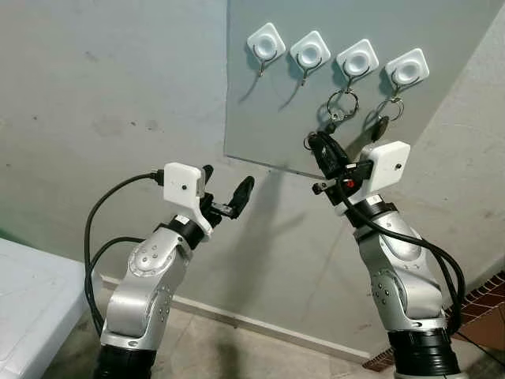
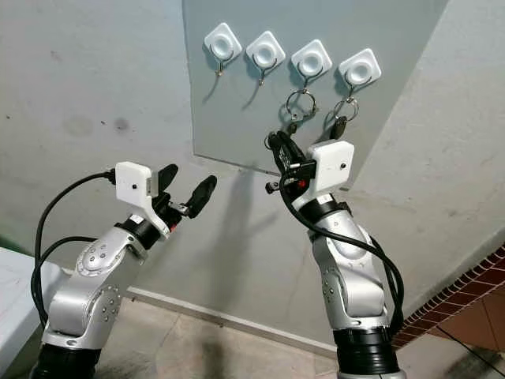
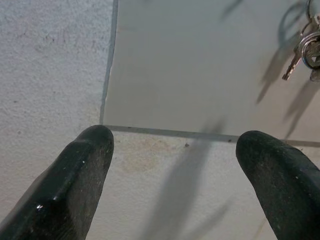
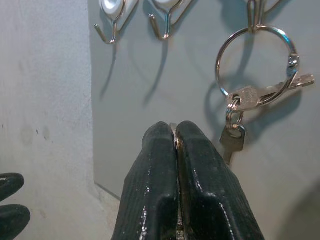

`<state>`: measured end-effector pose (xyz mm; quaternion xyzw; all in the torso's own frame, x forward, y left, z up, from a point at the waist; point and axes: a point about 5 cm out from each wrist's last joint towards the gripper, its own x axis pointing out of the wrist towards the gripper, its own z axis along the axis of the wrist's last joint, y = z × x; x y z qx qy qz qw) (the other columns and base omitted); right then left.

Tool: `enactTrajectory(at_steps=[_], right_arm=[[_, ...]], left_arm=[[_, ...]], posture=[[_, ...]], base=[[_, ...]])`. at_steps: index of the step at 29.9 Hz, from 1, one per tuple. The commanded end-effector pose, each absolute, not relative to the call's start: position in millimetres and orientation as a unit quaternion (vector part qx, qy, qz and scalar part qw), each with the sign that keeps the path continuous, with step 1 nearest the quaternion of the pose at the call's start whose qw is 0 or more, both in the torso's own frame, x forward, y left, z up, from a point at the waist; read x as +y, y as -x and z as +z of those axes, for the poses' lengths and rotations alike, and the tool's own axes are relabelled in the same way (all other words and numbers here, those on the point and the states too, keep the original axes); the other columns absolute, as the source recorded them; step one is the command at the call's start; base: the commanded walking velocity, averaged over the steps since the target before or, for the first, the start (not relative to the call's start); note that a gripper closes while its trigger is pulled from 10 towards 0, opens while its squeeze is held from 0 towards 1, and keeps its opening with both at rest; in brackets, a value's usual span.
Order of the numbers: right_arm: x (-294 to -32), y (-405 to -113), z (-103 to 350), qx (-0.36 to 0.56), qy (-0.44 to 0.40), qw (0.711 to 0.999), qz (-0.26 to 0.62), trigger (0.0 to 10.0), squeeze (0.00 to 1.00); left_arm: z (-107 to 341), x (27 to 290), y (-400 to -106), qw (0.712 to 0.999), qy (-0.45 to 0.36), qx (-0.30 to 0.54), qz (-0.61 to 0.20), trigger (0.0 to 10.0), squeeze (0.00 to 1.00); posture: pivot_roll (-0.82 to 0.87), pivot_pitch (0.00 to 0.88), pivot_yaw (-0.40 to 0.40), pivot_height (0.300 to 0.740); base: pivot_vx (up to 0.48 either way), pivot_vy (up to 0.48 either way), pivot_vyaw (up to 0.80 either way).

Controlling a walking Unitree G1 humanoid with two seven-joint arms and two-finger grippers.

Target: Hang keys on a hook

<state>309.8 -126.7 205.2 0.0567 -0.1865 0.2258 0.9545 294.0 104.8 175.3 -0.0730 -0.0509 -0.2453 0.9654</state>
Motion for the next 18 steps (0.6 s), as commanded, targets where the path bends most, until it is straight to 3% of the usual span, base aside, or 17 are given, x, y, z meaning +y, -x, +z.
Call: enactTrajectory(at_steps=[1, 18], right_arm=[[-127.3, -309.3, 220.3, -0.214, -0.059, 0.948, 0.228, 10.0, 0.0], [-114.1, -311.8, 242.5, -0.244, -0.114, 0.931, 0.248, 10.0, 0.0]], left_arm=[[186.5, 99.1, -292.7, 0.961, 0.075, -0.067, -0.258, 10.0, 0.0], [205.9, 92.3, -292.3, 0.955, 0.086, -0.087, -0.27, 10.0, 0.0]], posture=[[0.03, 0.022, -0.045, 0.74], [0.03, 0.018, -0.04, 0.74]], base=[[0.0, 0.0, 0.0], [0.0, 0.0, 0.0]])
